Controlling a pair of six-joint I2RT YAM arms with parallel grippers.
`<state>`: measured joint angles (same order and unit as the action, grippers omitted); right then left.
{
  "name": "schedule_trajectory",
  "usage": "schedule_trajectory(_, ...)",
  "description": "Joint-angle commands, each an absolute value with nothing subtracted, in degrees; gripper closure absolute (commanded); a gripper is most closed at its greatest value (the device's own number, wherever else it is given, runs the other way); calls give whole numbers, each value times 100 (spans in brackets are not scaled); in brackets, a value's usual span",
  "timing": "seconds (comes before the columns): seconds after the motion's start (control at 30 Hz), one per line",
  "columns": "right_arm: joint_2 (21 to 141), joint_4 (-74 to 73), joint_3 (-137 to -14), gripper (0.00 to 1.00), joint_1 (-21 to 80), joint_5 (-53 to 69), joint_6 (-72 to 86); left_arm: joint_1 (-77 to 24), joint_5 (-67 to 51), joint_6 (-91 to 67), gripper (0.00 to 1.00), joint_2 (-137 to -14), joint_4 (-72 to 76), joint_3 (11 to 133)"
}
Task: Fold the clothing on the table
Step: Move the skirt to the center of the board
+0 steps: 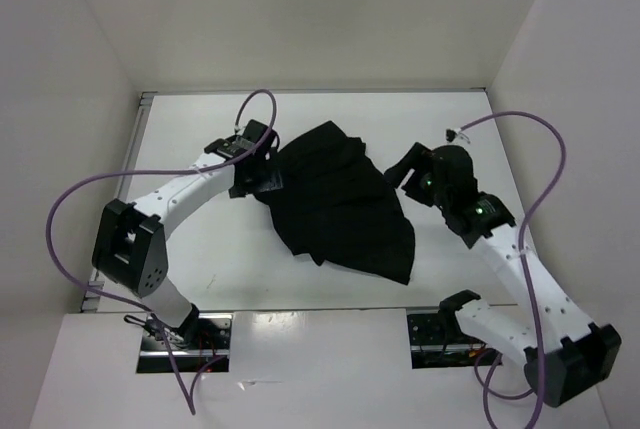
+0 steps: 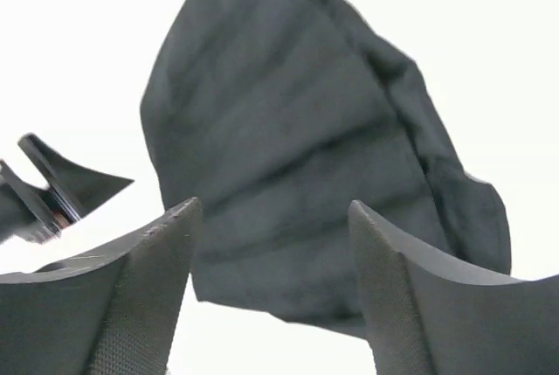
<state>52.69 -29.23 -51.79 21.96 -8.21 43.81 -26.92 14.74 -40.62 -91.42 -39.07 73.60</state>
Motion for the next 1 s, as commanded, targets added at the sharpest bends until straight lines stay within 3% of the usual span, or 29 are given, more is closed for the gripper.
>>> schedule_trajectory(0.0, 6115, -3172, -5571, 28, 2180, 296, 3894, -2663, 2145, -4455, 7, -8720, -4148, 7567)
schedule_trajectory(0.1, 6994, -3348, -5993, 39, 2485, 1079, 3692, -2664, 2145, -4456, 4, -8053, -4148, 7331)
schedule_trajectory(0.37, 8875, -3681, -6706, 36, 3383, 2759, 3762, -2610, 1846, -4395, 4, -7541, -3981, 6883)
schedule_trajectory(0.53, 9904, -4000, -6189, 50, 3604, 2593, 3455, -2610, 1723, -4395, 4, -7734, -3999, 6829)
schedule_trajectory(0.8, 10573, -3885, -6275, 50, 2849, 1258, 3454, -2558, 1723, -4447, 4, -7348, -3929, 6715)
schedule_trajectory(0.97, 11020, -3946, -7547, 48, 2216, -296, 3287, -2558, 1723, -4447, 4, -7348, -3877, 6715)
